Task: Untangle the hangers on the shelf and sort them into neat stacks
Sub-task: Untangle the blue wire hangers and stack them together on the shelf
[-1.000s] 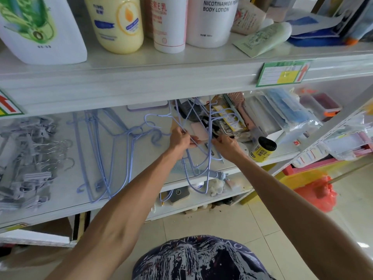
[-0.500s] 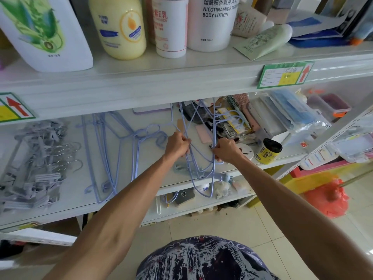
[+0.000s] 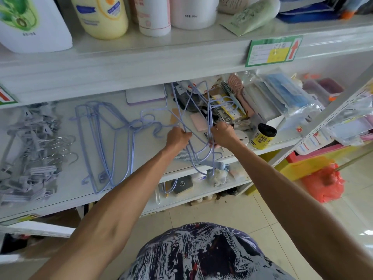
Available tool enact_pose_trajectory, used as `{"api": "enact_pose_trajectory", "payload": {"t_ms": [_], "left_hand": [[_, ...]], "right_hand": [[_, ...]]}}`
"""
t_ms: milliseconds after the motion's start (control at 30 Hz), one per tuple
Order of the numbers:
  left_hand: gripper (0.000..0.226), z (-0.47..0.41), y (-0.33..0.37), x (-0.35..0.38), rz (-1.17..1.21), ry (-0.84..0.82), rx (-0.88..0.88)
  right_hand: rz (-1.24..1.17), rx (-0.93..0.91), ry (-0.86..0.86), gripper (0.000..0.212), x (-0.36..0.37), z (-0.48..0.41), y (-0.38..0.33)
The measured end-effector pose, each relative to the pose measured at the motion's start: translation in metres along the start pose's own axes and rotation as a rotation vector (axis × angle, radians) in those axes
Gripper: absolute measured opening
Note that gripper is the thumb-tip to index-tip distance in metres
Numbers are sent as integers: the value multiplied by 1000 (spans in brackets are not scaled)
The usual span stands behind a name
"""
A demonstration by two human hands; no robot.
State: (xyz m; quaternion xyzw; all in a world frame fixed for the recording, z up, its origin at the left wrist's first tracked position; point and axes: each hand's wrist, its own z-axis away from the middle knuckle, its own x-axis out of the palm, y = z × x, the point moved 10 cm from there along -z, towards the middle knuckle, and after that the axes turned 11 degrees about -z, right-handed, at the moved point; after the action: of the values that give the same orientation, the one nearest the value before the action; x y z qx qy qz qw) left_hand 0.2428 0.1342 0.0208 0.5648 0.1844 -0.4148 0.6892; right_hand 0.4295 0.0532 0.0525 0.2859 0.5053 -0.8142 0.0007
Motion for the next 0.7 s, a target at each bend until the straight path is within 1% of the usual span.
{"api": "enact_pose_trajectory", "payload": {"t_ms": [33,67,167,233,300,333,433,467,500,600,700], "left_hand": [[32,0,0,-2,20,14,5],[30,-2,-1,-2,56,29,8],[22,0,-1,-9,199,69,0],[15,1,3,-20,221,118,37],[7,2,3,-29,253,136,31],[7,1,2,-33,248,149,20],[14,-1,-2,-44,80,223,-34],[16,-2,-2,-44,84,229,-59],[17,-4,-3,-42,158,214,-85],[16,-5,3,-29,499,130,-114],[20,0,13,-24,657,89,-118]], "right_hand": [[-116,51,-9,29,2,1,3],[-184,87,-9,27,3,4,5],[-236,79,-28,17,7,7,1],[-303,88,-95,18,16,8,2],[-355,90,-162,25,25,11,1],[-384,91,-184,26,28,13,1],[-421,64,-204,27,30,17,-3],[-412,54,-202,27,30,18,-2],[-400,46,-200,27,29,18,-2],[-416,54,-202,27,30,22,2],[-456,65,-204,25,31,28,3]]}}
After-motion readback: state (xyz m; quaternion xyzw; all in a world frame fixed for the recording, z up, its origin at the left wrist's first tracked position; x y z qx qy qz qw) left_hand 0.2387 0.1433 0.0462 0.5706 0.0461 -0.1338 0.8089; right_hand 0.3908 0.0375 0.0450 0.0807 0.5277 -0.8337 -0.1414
